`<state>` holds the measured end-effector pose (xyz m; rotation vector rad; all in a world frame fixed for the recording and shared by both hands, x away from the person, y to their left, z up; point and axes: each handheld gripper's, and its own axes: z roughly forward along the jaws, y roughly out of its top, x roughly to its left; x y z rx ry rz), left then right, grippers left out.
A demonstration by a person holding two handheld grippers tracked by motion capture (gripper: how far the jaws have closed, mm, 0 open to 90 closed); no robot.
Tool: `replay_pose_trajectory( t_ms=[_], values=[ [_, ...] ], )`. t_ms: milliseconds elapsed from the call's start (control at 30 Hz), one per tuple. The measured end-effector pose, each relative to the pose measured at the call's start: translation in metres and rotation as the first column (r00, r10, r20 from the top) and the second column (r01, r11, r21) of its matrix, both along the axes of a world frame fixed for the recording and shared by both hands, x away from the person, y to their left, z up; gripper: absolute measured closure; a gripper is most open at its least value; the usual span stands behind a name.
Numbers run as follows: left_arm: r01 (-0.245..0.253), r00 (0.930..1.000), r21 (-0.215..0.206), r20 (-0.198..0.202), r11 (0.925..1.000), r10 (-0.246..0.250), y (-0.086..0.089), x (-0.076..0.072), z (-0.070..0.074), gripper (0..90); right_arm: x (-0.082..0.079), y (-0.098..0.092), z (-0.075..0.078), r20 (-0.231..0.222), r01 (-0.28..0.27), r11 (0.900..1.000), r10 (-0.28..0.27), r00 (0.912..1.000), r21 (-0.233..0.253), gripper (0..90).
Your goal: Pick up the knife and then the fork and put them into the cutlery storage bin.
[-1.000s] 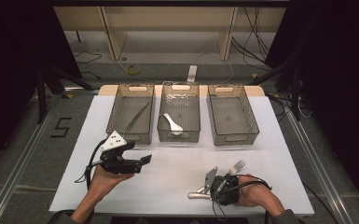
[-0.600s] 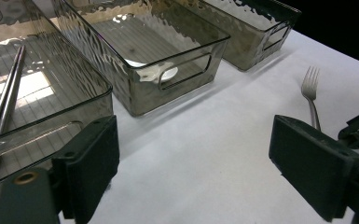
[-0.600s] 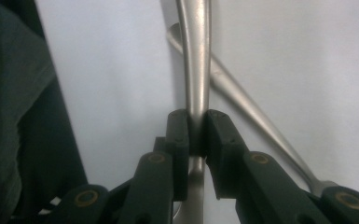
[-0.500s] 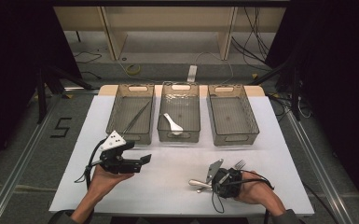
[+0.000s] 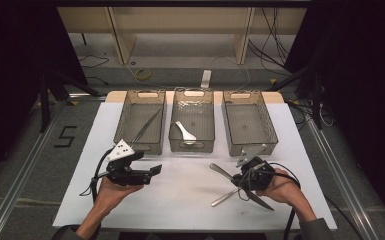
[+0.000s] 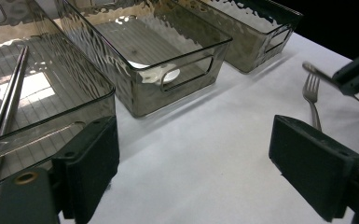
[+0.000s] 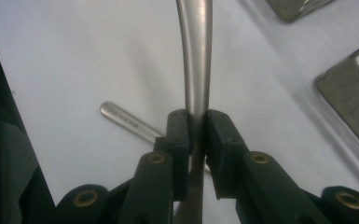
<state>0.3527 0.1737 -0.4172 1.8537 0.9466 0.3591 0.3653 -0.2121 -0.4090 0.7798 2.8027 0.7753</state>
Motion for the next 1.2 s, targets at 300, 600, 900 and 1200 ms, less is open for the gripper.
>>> replay_pose_trajectory(
  t_ms=[300, 600, 900, 1200],
  values=[
    [0.0, 1.0, -0.01, 0.007, 0.9999, 0.0, 0.0, -0.001, 0.001, 15.6, 0.023, -0.013, 0.018, 0.033, 0.061, 0.995, -0.064, 0.9974, 0.08, 80.4],
    [0.002, 1.0, -0.013, 0.008, 0.9999, -0.002, 0.0, -0.001, 0.001, 15.6, 0.047, -0.017, 0.039, 0.061, 0.121, 0.978, -0.133, 0.9892, 0.169, 80.4],
    [0.006, 0.9999, -0.027, 0.016, 0.9996, -0.006, 0.0, -0.002, 0.001, 15.6, 0.072, -0.02, 0.063, 0.094, 0.168, 0.96, -0.193, 0.9767, 0.222, 80.4],
    [0.006, 0.9997, -0.031, 0.023, 0.9995, -0.006, 0.001, -0.002, 0.002, 15.6, 0.094, -0.026, 0.08, 0.1, 0.214, 0.946, -0.244, 0.9647, 0.243, 80.4]
  ],
)
